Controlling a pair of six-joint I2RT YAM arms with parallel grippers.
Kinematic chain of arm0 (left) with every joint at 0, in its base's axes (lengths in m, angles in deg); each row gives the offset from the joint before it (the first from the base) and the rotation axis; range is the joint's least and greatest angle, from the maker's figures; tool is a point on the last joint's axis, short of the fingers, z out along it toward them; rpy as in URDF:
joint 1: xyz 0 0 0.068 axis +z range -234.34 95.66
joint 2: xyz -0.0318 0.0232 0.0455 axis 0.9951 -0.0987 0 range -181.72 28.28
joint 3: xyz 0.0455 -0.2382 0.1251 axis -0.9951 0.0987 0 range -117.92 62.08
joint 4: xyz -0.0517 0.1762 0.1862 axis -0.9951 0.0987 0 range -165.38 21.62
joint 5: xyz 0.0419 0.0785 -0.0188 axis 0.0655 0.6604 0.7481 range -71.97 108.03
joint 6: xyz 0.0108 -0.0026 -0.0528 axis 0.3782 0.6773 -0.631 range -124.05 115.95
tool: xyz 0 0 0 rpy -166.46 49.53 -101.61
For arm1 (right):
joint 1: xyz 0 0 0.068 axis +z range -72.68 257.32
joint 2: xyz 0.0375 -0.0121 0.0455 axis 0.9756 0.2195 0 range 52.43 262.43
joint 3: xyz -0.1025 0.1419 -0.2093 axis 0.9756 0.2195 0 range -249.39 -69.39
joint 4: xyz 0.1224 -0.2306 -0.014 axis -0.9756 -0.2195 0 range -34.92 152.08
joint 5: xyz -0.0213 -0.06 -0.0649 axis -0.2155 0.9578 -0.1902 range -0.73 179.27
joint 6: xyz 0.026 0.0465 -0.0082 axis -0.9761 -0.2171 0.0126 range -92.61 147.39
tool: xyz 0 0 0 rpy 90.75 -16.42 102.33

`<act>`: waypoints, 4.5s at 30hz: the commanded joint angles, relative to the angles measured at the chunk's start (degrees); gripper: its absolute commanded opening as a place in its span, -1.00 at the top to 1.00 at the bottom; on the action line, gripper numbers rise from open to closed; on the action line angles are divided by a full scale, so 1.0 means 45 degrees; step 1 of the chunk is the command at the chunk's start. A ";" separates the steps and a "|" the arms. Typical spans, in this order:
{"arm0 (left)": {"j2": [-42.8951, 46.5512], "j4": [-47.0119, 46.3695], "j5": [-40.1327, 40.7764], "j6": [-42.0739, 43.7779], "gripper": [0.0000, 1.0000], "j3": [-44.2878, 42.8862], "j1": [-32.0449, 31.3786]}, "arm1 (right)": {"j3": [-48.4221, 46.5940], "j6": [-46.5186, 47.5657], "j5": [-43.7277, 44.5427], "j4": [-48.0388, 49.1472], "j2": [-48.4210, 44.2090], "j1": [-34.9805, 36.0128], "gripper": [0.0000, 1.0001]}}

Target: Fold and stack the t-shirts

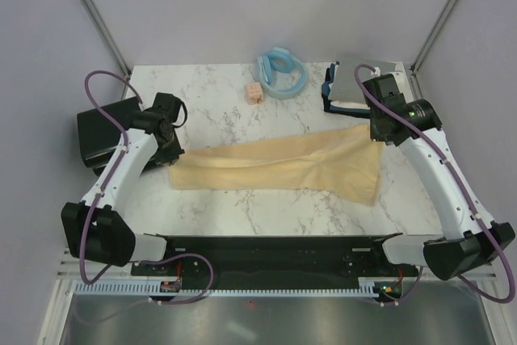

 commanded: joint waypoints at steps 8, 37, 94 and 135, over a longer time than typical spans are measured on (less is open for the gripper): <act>0.4215 -0.0594 -0.0659 0.1791 0.94 0.2129 0.0064 | 0.1379 0.0095 -0.0379 0.0536 -0.3565 -0.0035 1.00; -0.3613 0.1376 -0.0054 0.0248 0.96 -0.2497 0.0200 | 0.1147 0.1248 0.0499 0.2391 0.2719 -0.0756 1.00; -0.7816 0.2999 0.0592 0.0815 0.30 -0.6327 0.0298 | -0.1255 0.0818 0.2804 0.3466 0.4912 -0.1128 0.41; -0.8966 0.1515 -0.1558 0.0971 0.71 -0.3964 -0.2358 | 0.1986 -0.0373 -0.1613 0.2470 0.6745 -0.0484 0.51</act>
